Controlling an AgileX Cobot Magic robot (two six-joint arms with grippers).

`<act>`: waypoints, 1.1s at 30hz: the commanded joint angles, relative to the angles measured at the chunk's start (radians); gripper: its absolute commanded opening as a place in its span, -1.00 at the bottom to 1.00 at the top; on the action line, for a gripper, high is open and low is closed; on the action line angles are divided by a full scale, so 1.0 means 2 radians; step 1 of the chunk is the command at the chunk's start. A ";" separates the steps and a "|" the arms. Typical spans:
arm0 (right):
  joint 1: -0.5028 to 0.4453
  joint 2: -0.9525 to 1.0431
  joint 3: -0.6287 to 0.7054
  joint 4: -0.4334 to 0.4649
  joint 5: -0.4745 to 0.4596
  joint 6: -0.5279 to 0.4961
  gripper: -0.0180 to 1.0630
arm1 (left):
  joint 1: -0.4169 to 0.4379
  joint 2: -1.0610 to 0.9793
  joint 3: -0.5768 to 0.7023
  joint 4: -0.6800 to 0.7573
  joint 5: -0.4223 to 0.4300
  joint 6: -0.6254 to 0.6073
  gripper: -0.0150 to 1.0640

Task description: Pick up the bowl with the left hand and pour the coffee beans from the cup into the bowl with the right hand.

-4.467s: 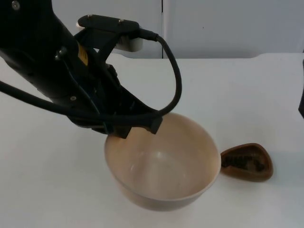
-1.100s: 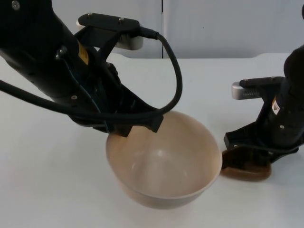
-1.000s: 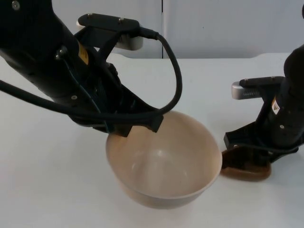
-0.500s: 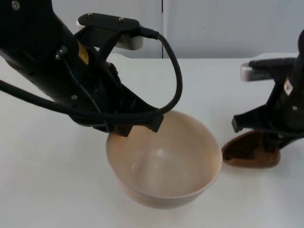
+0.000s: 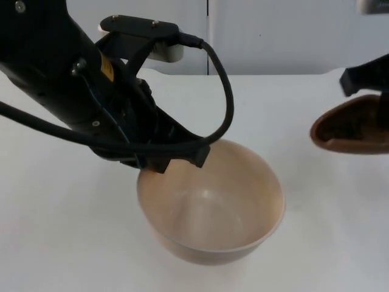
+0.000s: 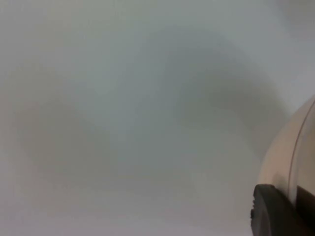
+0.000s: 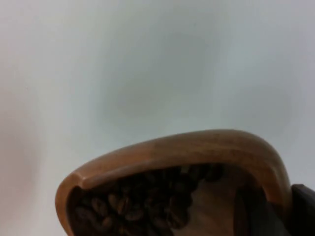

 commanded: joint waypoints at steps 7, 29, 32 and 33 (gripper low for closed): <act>0.003 -0.058 -0.057 0.012 0.138 -0.062 -0.97 | -0.002 -0.008 0.001 -0.003 -0.003 -0.004 -0.98; 0.007 -0.055 -0.170 0.056 0.225 -0.114 -0.97 | -0.002 -0.008 0.001 -0.009 -0.002 -0.004 -0.98; 0.027 -0.054 -0.170 0.048 0.225 -0.108 -0.97 | -0.002 -0.008 0.001 -0.009 -0.002 -0.004 -0.98; 0.041 -0.053 -0.170 0.047 0.225 -0.103 -0.97 | -0.002 -0.008 0.001 -0.009 -0.002 -0.004 -0.98</act>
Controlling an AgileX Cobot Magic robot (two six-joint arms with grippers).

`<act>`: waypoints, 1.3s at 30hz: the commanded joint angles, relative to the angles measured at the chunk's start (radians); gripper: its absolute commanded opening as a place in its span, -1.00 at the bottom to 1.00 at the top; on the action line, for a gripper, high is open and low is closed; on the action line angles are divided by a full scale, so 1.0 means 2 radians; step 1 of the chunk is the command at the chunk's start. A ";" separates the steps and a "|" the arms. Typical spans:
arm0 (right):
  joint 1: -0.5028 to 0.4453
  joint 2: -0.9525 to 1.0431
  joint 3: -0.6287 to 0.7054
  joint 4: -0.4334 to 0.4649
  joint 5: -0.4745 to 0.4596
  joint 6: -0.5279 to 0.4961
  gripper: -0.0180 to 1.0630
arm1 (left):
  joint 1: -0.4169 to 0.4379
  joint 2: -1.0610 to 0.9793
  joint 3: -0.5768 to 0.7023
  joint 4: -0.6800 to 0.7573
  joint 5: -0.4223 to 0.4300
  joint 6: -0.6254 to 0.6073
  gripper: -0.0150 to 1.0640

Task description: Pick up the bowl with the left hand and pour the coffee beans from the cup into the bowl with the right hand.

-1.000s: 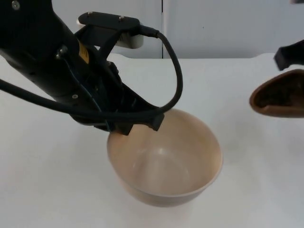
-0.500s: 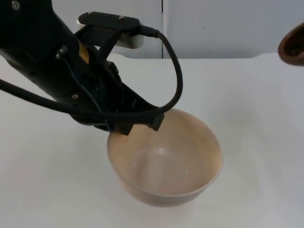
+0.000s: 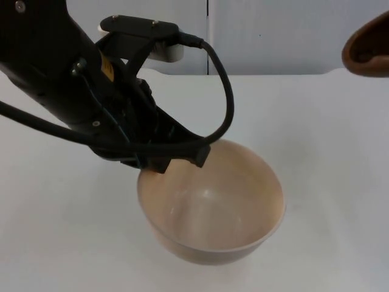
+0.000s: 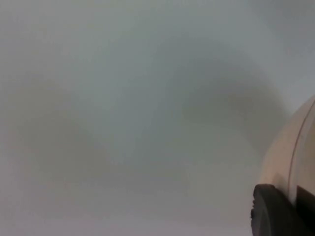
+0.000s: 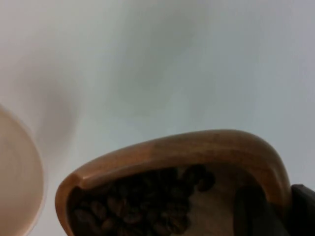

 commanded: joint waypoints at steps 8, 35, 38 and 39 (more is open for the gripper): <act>0.084 0.026 -0.004 -0.047 0.003 0.050 -0.97 | -0.002 -0.008 0.001 -0.008 -0.002 -0.004 -0.98; 0.237 0.094 -0.004 -0.244 -0.021 0.158 -0.97 | -0.002 -0.008 0.001 -0.009 -0.003 -0.004 -0.98; 0.251 0.094 -0.004 -0.274 -0.004 0.161 -0.97 | -0.002 -0.008 0.001 -0.009 -0.003 -0.004 -0.98; 0.257 0.093 -0.004 -0.286 0.003 0.163 -0.97 | -0.002 -0.008 0.001 -0.009 -0.003 -0.004 -0.98</act>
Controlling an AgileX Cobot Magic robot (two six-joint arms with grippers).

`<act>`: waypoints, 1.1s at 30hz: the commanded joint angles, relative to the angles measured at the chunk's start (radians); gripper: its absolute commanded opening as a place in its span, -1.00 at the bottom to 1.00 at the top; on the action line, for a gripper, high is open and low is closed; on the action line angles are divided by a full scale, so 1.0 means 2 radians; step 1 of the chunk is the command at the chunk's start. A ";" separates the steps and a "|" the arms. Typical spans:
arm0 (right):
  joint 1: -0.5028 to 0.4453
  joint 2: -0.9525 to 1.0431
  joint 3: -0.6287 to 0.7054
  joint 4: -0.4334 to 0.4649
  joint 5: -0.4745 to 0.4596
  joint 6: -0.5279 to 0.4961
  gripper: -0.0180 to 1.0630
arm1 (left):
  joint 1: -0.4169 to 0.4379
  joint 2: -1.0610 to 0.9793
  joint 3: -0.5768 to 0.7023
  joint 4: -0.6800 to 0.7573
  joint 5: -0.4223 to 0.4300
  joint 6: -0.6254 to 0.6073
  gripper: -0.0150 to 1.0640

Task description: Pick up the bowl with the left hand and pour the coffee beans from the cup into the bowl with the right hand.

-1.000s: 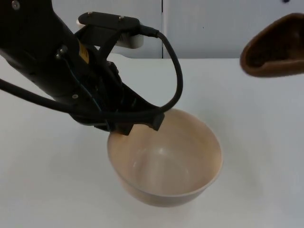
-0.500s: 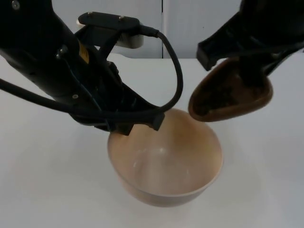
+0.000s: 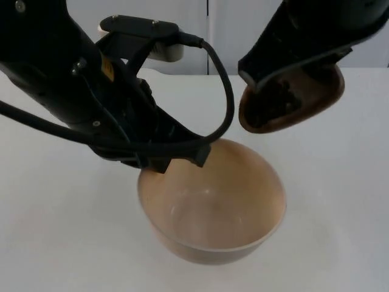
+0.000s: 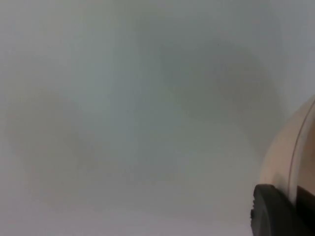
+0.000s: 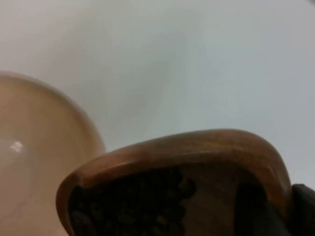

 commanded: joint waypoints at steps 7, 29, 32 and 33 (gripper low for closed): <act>0.005 -0.020 -0.004 -0.035 0.010 0.006 -0.97 | -0.002 -0.008 0.001 -0.008 -0.003 -0.004 -0.98; 0.070 -0.031 -0.004 -0.134 0.010 -0.017 -0.97 | -0.002 -0.008 0.001 -0.008 -0.004 -0.004 -0.98; 0.070 -0.027 -0.004 -0.142 0.010 -0.027 -0.97 | -0.002 -0.008 0.001 -0.008 -0.004 -0.004 -0.98; 0.070 -0.027 -0.004 -0.142 0.010 -0.027 -0.97 | -0.002 -0.008 0.001 -0.008 -0.004 -0.004 -0.98</act>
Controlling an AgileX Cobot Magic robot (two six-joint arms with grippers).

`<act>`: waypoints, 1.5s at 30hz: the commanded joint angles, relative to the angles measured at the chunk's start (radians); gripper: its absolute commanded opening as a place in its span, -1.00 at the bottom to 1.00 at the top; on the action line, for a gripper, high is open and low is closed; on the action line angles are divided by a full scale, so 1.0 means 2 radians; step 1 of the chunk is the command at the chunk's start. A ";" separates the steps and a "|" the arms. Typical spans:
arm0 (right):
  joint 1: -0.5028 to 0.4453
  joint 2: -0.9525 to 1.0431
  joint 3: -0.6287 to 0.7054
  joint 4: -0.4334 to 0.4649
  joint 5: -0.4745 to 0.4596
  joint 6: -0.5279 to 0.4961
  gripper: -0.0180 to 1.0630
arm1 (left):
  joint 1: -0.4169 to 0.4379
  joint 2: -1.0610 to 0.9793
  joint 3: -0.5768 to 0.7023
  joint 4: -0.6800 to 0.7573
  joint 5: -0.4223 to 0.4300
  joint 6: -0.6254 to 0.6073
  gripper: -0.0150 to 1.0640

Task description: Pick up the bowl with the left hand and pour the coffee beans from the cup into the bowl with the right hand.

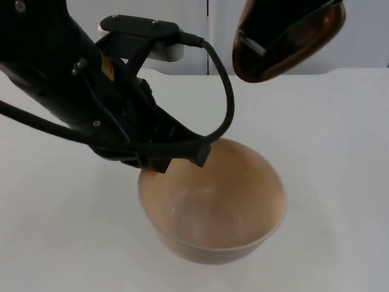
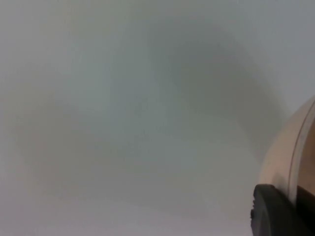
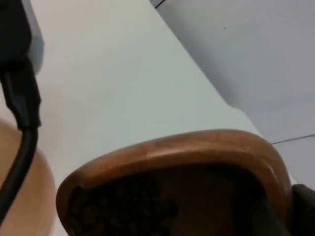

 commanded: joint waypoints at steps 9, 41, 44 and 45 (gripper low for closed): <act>0.025 0.027 -0.004 -0.049 0.000 -0.030 -0.97 | -0.002 -0.008 0.001 -0.007 -0.003 -0.004 -0.98; 0.043 0.045 -0.004 -0.120 0.000 -0.142 -0.97 | -0.002 -0.008 0.001 -0.007 -0.004 -0.004 -0.98; 0.043 0.047 -0.004 -0.128 0.000 -0.142 -0.97 | -0.002 -0.008 0.001 -0.007 -0.004 -0.004 -0.98; 0.043 0.047 -0.004 -0.128 0.000 -0.142 -0.97 | -0.002 -0.008 0.001 -0.007 -0.004 -0.004 -0.98</act>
